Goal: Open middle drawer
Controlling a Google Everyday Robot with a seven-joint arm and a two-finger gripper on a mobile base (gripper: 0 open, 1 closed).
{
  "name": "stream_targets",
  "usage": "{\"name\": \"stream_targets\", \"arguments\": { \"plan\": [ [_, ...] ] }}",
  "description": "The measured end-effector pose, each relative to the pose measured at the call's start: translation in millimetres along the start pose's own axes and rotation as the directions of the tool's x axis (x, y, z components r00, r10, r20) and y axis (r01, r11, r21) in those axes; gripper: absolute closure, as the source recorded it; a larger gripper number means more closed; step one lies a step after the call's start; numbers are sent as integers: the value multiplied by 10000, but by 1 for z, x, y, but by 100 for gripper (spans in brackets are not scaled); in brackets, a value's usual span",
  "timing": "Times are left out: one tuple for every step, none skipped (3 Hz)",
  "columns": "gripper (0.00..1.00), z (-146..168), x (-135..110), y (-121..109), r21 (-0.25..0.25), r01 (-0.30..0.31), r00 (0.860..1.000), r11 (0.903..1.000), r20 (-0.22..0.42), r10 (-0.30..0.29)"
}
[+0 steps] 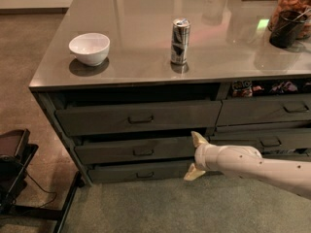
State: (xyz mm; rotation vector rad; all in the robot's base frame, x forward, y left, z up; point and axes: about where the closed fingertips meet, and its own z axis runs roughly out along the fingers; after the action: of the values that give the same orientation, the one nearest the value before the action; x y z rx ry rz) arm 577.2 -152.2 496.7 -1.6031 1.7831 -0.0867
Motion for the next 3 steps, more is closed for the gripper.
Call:
{"name": "stream_targets", "arguments": {
  "plan": [
    [0,20,1,-8,-146,-70,9999,9999,74,71],
    [0,37,4,-13,-467,-110,9999,9988,0,110],
    [0,54,8,-14,-807,-83,9999,9967,-101,75]
  ]
}}
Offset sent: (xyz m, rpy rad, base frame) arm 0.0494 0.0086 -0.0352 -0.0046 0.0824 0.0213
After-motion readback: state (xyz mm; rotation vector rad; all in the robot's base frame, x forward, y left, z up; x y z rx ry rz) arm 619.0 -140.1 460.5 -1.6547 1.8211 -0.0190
